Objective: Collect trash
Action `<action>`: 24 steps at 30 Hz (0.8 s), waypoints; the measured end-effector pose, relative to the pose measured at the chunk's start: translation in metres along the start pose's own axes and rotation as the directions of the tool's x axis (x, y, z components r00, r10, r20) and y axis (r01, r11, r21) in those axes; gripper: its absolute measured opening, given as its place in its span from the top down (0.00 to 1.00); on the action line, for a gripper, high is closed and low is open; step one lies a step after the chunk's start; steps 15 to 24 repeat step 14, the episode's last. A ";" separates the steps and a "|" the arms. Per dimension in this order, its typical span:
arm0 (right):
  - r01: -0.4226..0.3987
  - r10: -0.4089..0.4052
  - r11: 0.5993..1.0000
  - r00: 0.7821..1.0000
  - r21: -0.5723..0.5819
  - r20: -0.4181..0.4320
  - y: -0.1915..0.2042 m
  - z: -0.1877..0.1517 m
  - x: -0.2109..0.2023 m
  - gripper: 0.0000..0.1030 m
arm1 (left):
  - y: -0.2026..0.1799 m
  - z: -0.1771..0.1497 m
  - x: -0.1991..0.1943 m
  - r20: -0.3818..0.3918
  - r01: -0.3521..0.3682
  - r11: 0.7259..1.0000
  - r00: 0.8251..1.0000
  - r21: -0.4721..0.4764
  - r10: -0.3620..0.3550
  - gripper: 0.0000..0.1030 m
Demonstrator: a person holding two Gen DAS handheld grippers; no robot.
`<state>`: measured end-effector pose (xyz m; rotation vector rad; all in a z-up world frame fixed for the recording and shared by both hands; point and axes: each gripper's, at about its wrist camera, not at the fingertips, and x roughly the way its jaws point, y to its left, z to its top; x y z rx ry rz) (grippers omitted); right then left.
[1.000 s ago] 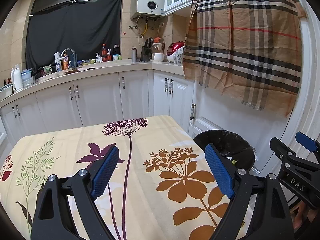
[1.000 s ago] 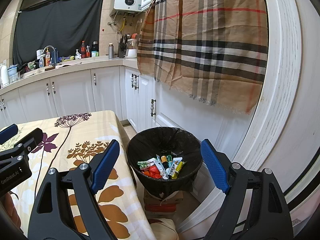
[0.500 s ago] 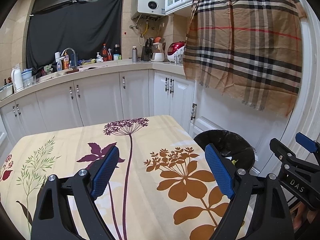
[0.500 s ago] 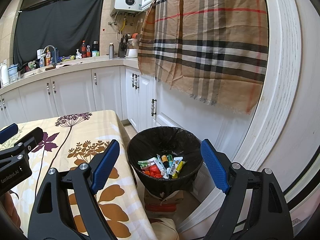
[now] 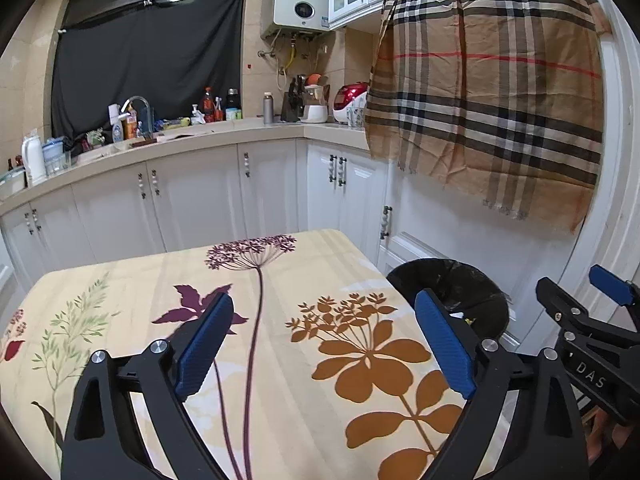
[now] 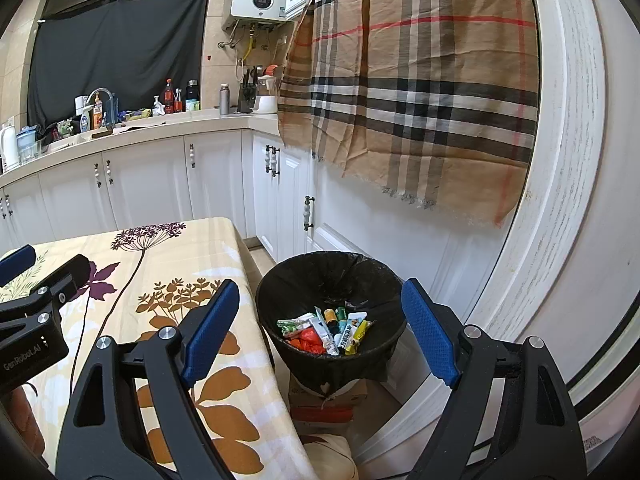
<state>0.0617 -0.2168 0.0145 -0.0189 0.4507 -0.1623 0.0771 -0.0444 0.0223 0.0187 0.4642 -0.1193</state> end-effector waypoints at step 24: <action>-0.002 0.002 1.000 1.000 -0.002 0.000 0.002 -0.001 -0.001 0.21 | -0.002 -0.002 0.003 -0.010 0.016 1.000 1.000 0.002 -0.016 0.13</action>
